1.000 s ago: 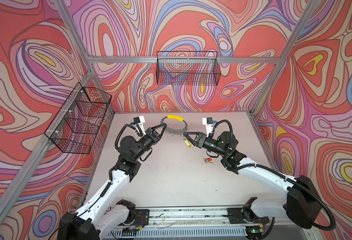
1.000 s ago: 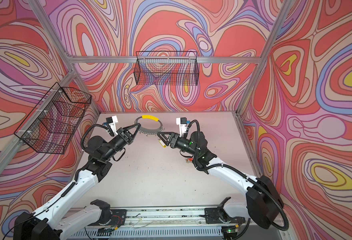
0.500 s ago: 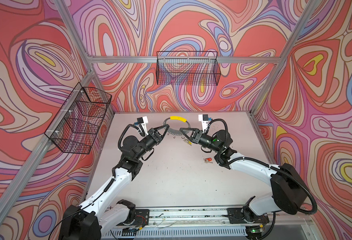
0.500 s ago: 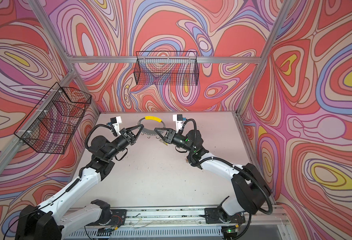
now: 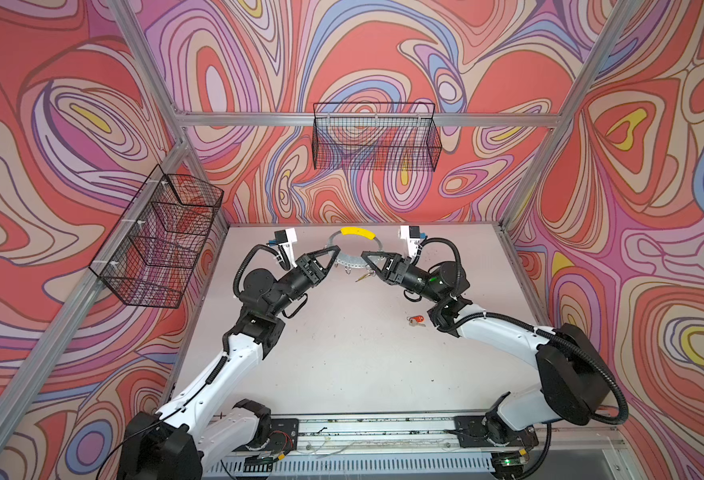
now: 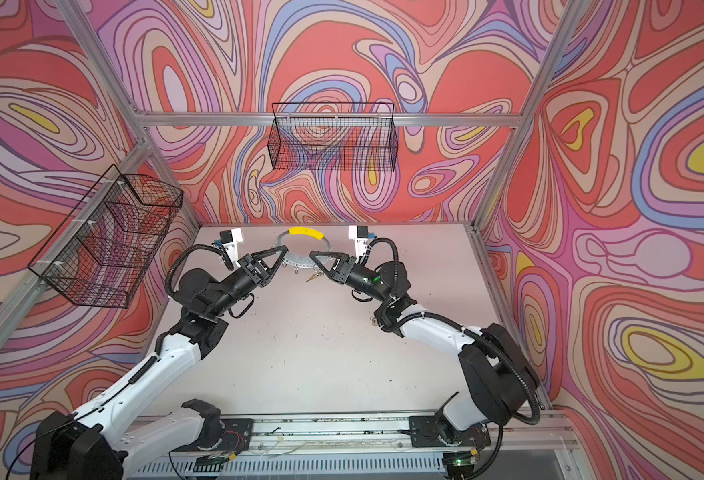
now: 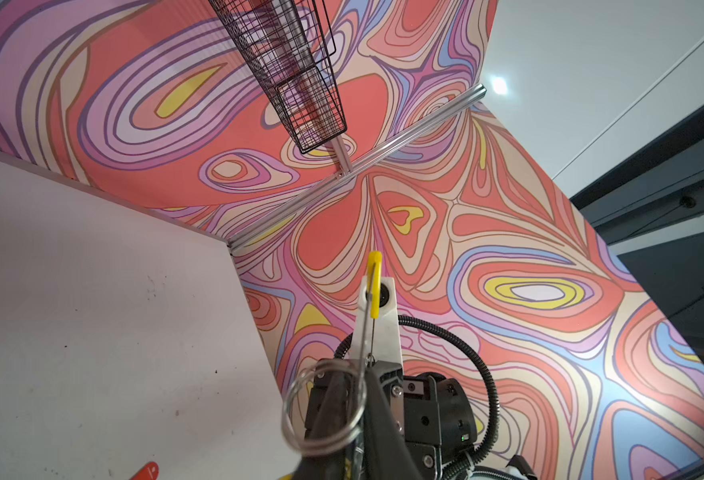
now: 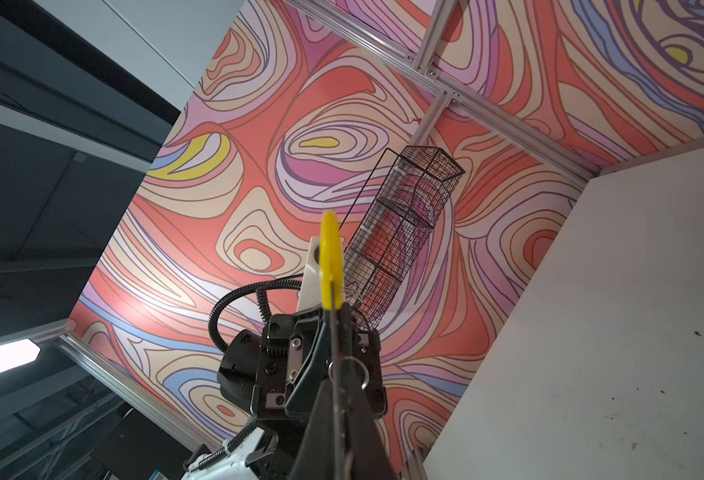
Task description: Put the keys on the keyring
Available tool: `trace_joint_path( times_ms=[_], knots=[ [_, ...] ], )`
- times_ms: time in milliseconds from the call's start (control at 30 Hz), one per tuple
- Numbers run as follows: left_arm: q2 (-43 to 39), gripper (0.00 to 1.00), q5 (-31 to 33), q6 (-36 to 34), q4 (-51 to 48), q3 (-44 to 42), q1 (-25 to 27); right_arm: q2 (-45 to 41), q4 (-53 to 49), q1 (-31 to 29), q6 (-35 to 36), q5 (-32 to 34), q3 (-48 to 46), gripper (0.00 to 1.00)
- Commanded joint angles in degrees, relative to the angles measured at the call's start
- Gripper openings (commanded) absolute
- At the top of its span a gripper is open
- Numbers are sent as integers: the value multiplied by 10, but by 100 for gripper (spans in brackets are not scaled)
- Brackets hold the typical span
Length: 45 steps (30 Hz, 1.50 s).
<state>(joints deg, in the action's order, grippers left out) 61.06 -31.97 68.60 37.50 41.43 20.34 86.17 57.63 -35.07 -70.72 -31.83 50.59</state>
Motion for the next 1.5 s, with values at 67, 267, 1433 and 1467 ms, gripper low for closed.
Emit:
trace_joint_path(
  times_ms=[67, 267, 1433, 1467],
  knots=[
    [7, 31, -31, -24, -45, 13, 5, -19, 28, 4, -3, -28, 6, 0],
    [24, 40, -68, -31, -56, 38, 2, -28, 21, 11, -7, -36, 2, 0],
    [8, 63, -368, -361, -535, 239, -119, -58, -466, 69, 254, -280, 161, 0],
    [9, 61, -367, -360, -536, 238, -117, -56, -461, 69, 251, -284, 164, 0]
  ],
)
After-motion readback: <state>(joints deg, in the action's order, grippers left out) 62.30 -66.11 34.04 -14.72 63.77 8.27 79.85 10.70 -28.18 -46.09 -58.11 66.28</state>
